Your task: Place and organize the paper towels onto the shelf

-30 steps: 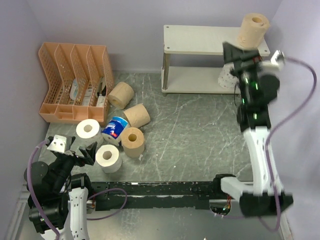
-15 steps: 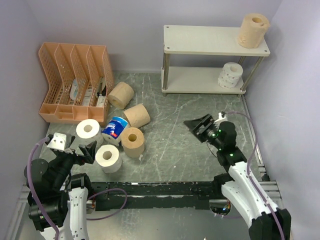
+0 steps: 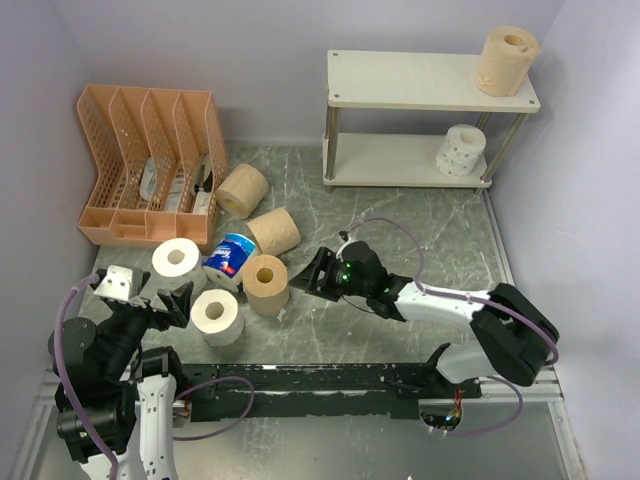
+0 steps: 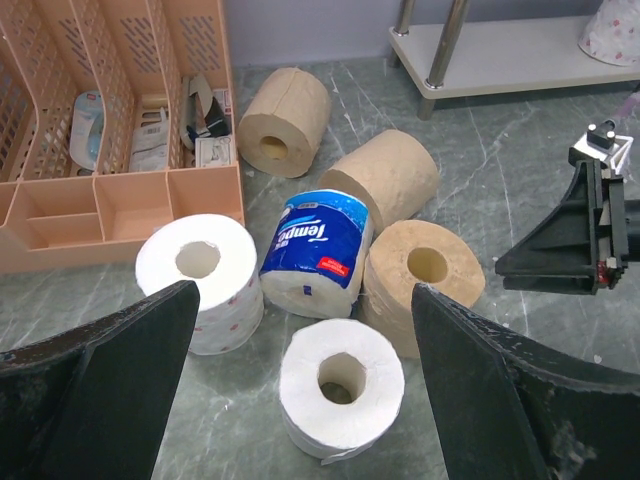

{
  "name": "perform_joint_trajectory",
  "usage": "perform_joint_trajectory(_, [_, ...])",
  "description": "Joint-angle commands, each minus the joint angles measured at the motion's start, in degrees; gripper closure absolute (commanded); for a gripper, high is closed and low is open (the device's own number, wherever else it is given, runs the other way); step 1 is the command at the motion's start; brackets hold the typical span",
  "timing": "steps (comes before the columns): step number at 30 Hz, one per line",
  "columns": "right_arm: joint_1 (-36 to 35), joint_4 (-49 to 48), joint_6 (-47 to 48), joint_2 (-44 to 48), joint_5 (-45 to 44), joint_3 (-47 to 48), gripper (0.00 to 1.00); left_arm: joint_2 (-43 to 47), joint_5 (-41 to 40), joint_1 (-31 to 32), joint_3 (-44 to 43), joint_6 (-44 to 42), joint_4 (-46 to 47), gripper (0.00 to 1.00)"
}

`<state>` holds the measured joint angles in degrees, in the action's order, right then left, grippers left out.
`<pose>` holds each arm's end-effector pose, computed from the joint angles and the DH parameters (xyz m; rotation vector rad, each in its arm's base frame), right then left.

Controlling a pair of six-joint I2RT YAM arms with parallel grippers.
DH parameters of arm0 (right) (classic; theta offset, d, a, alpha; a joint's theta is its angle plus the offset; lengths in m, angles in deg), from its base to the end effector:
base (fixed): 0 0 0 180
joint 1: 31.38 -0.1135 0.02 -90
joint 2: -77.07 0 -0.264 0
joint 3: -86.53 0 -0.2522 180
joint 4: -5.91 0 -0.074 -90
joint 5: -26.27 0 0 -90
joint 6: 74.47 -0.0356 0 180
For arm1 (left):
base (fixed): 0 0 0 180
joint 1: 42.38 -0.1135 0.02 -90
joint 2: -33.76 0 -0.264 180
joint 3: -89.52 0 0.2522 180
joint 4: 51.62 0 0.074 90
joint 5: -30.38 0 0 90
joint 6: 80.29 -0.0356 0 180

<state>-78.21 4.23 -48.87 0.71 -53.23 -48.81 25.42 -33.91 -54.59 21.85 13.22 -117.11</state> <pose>0.1777 0.1989 0.1830 0.2398 2.3821 1.2627 -0.0037 -0.0166 0.3573 0.1086 1.6707 -0.2615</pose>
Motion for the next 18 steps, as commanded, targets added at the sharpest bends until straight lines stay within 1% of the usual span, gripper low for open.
perform_joint_trajectory(1, [-0.5,-14.0,-2.3,-3.7,-1.1,0.9,0.39,0.0,-0.8,0.2,-0.1,0.6,1.1,0.01])
perform_joint_trajectory(6, [-0.5,-17.3,-3.5,-4.4,-1.4,0.2,0.39,0.3,-0.7,0.2,-0.2,0.6,1.1,0.01])
perform_joint_trajectory(12, [-0.5,-20.0,-4.9,-9.2,1.0,1.9,0.40,0.5,-0.5,0.2,-0.2,0.5,1.2,0.01])
perform_joint_trajectory(15, [-0.6,-19.6,-5.1,-11.3,1.4,3.1,0.40,0.7,-0.6,0.2,-0.1,0.5,1.2,0.01])
perform_joint_trajectory(18, [-0.6,-21.7,-6.3,-13.0,1.7,3.2,0.43,0.9,-0.7,0.2,-0.1,0.5,1.2,0.01])
